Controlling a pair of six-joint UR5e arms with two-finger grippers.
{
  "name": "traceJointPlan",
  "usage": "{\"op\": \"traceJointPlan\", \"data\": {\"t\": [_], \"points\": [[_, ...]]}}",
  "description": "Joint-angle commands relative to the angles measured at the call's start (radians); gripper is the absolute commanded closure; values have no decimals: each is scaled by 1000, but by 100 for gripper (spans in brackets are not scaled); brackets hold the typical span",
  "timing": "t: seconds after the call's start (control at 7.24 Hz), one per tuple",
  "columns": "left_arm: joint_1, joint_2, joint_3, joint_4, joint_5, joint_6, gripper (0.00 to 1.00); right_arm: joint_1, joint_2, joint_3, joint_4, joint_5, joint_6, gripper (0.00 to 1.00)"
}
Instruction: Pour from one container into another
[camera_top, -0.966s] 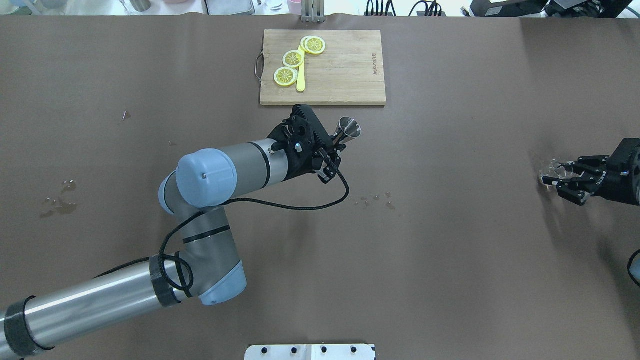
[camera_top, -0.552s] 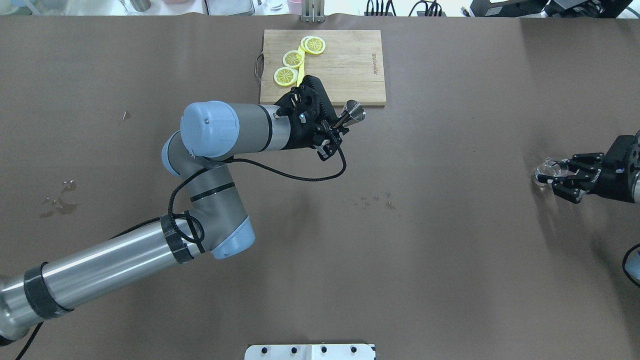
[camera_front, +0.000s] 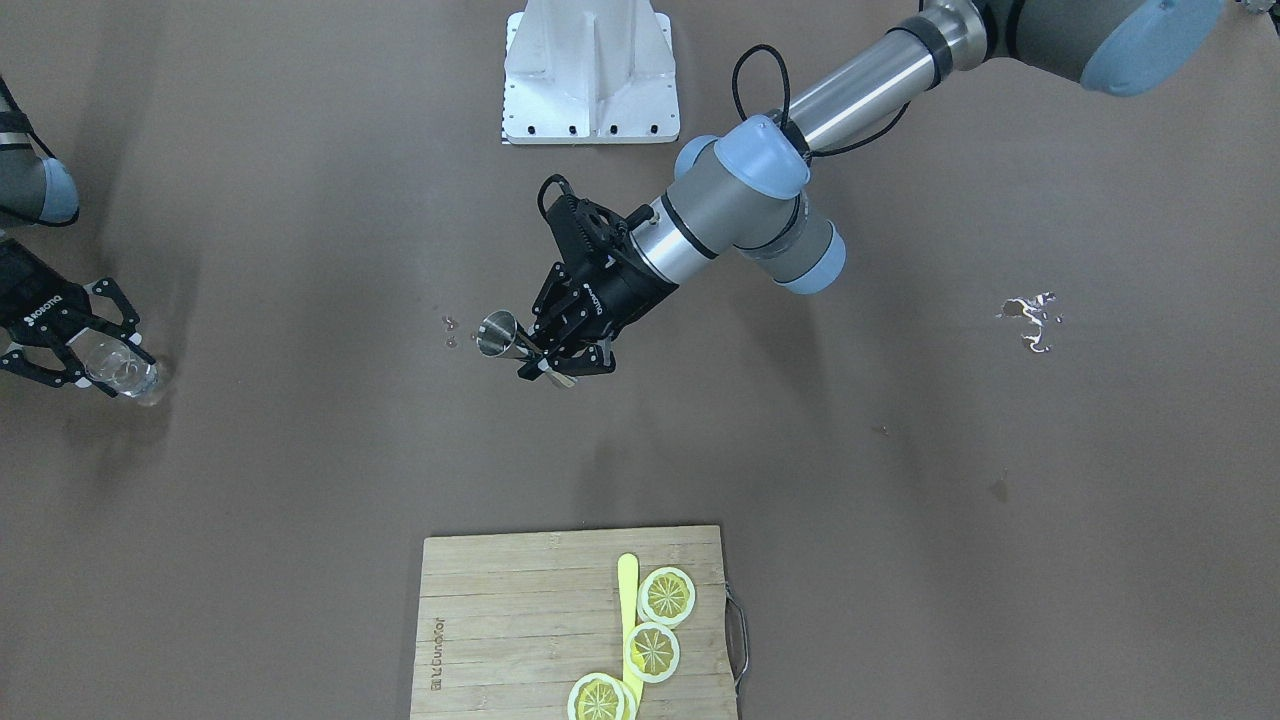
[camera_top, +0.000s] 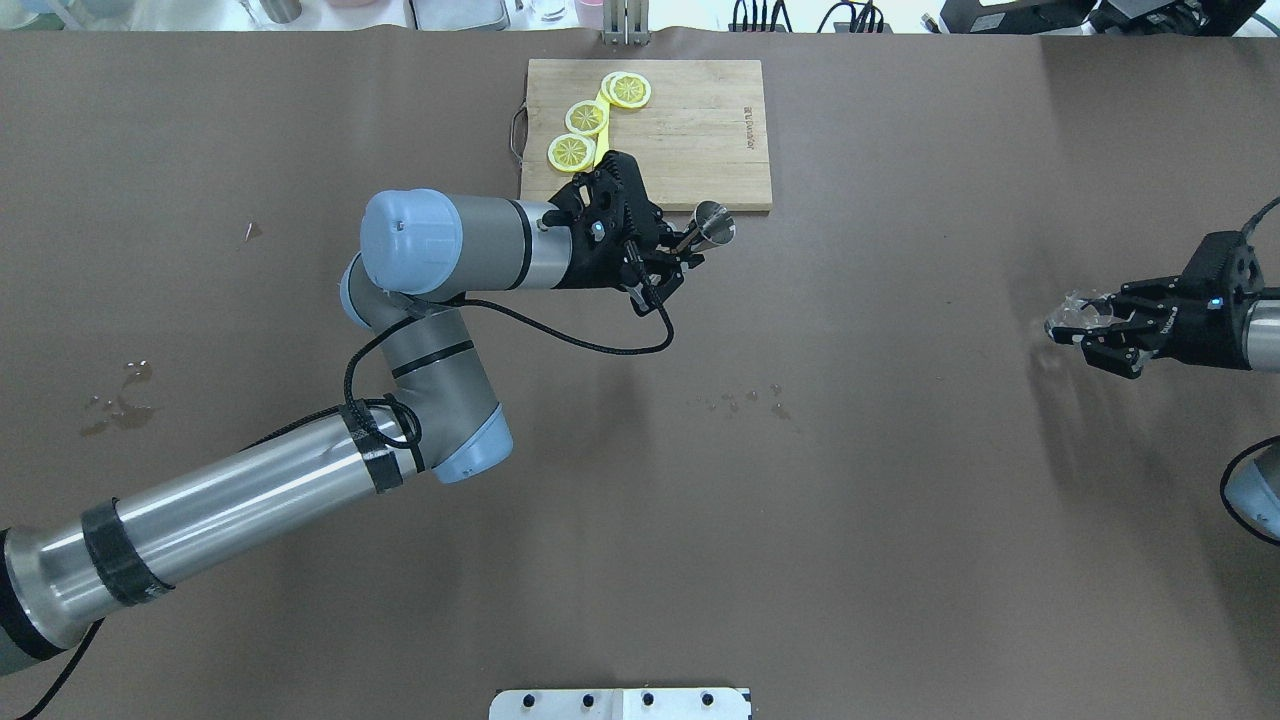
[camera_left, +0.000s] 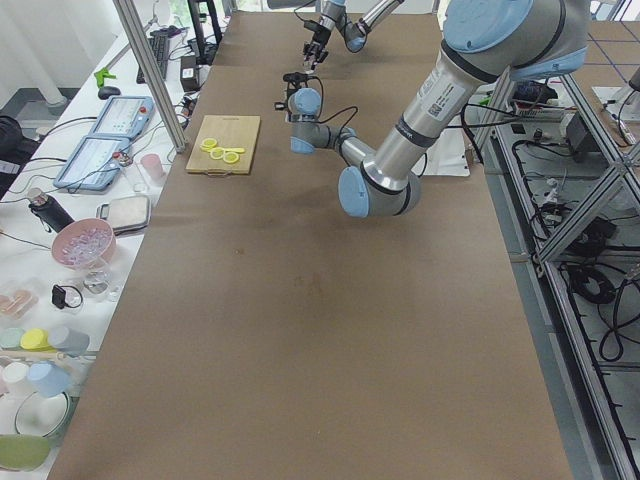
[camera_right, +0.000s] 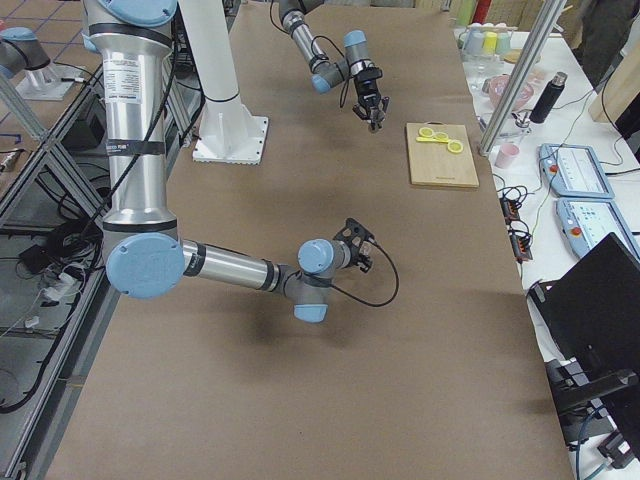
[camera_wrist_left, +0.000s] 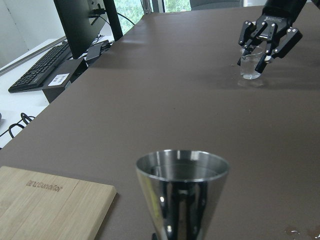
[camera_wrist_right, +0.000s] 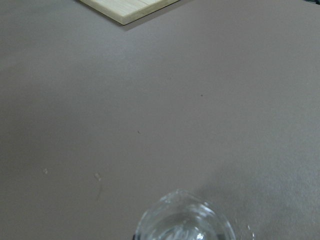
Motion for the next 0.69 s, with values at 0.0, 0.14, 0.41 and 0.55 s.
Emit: {"op": "traceJointPlan", "data": {"t": [0.0,0.14,0.41,0.55], "points": [[9,-4,17,-64,-2,-4,100,13,27,179,-277,14,-143,100],[30,-4,22,-94,0,-16,100,13,49,267,-425,31,-166,100],[64,-4,60,-166,1,-21,100,15,104,445,-762,67,-171,100],[83,-4,77,-176,1,-21,100,2,121,518,-899,65,-173,100]]}}
